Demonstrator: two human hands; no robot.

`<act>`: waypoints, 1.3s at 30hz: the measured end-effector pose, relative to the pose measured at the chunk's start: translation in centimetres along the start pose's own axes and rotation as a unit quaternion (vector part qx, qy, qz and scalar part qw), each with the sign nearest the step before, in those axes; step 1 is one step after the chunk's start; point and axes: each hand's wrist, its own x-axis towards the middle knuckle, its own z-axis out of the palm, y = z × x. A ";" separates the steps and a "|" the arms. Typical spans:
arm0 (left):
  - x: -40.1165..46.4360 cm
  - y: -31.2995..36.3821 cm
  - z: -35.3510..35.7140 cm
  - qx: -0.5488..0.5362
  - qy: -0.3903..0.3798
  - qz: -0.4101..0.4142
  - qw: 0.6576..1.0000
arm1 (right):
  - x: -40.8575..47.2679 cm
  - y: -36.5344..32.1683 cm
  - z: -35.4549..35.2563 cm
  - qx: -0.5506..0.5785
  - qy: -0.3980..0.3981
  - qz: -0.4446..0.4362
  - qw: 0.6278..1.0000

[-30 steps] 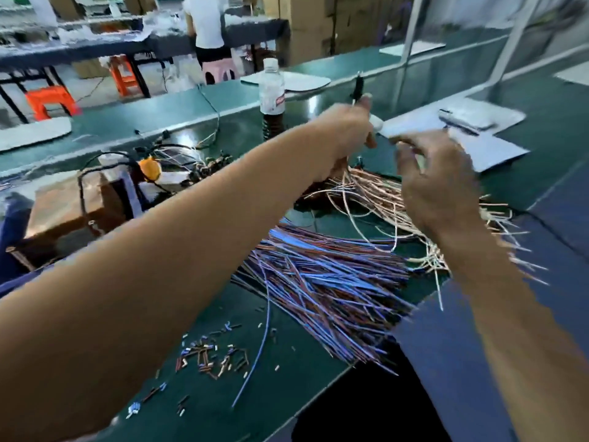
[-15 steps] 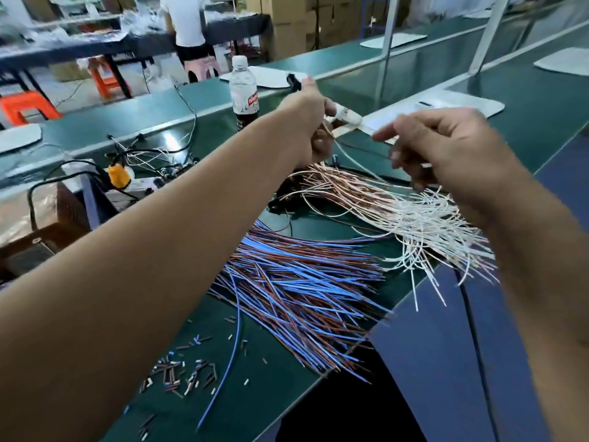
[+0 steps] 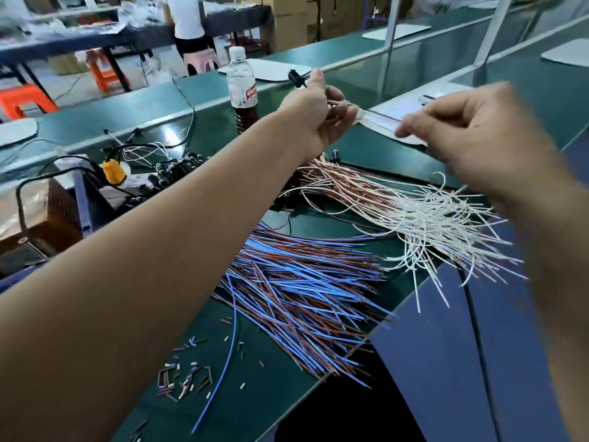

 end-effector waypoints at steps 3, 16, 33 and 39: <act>0.5 -0.4 0.6 -0.054 -0.014 -0.008 0.998 | 0.6 -0.5 -2.6 -0.125 0.067 -0.076 0.987; 2.5 -3.7 -3.7 0.081 0.046 -0.153 0.984 | -0.1 10.3 7.2 -0.292 -0.005 0.028 0.956; -19.5 6.4 -18.5 0.241 0.038 0.190 0.951 | -7.3 -13.6 19.8 0.038 -0.038 -0.244 0.968; -28.4 3.0 -31.1 0.274 0.318 0.248 0.873 | -15.1 -23.2 27.5 0.147 -0.204 -0.378 0.891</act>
